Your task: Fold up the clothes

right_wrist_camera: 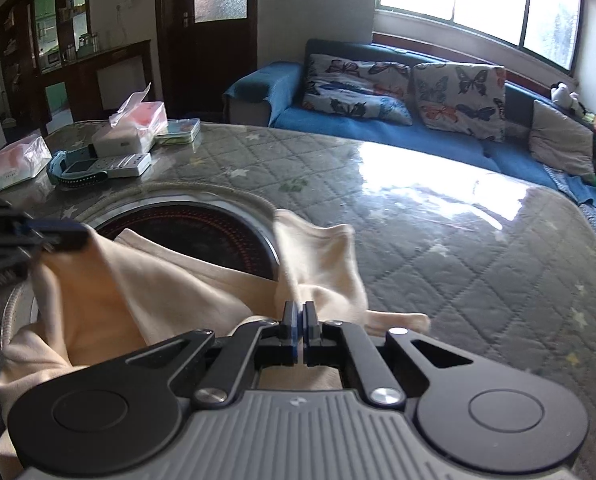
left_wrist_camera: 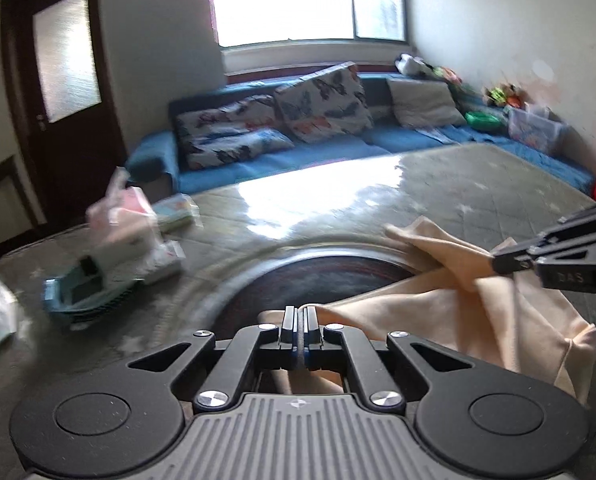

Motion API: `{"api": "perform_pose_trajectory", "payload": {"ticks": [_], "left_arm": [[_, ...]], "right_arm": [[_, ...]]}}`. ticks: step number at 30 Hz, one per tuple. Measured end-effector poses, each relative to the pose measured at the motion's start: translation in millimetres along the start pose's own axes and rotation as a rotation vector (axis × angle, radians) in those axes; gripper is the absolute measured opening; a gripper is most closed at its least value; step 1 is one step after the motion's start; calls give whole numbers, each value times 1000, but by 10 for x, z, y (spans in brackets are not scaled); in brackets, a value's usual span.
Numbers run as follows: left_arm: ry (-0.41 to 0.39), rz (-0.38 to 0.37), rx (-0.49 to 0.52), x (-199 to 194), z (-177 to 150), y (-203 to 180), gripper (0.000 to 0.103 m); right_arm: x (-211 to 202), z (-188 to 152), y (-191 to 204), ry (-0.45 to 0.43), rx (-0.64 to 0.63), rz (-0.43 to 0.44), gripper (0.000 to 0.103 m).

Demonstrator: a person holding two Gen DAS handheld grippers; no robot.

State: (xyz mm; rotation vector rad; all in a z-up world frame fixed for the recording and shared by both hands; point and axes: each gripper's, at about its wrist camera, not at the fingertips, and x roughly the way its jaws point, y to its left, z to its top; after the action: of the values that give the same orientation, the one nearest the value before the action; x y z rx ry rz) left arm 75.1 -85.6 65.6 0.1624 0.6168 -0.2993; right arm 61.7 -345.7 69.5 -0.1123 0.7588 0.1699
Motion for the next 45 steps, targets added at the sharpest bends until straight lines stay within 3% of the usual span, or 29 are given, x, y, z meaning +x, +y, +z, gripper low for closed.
{"api": "perform_pose_trajectory", "payload": {"ticks": [10,19,23,26,31,33,35,36,39,45], "left_arm": [[-56,134,-151,-570,-206,605,2],[16,156,-202,-768,-631,868,3],[34,134,-193,-758,-680,856,7],[30,128,-185,-791,-679,856,7],[15,151,-196,-872,-661,947,17],[9,167,-211,-898,-644,1001,31],[6,177,-227,-909,-626,1042,37],[7,179,-232,-905,-617,1056,37],[16,171,-246,-851,-589,1072,38],[53,153,-261,-610,-544,1056,38]], "right_arm": [[-209,-175,-99,-16,4,-39,2],[-283,-281,-127,-3,16,-41,3],[-276,-268,-101,-3,17,-26,9],[-256,-254,-77,-1,19,-9,24],[-131,-228,-30,24,35,17,26],[-62,-237,-14,41,38,19,26],[-13,-246,2,53,29,11,22],[-2,-248,8,54,27,7,14],[-32,-238,3,45,26,-4,7],[-165,-233,-36,9,11,-33,5]]}}
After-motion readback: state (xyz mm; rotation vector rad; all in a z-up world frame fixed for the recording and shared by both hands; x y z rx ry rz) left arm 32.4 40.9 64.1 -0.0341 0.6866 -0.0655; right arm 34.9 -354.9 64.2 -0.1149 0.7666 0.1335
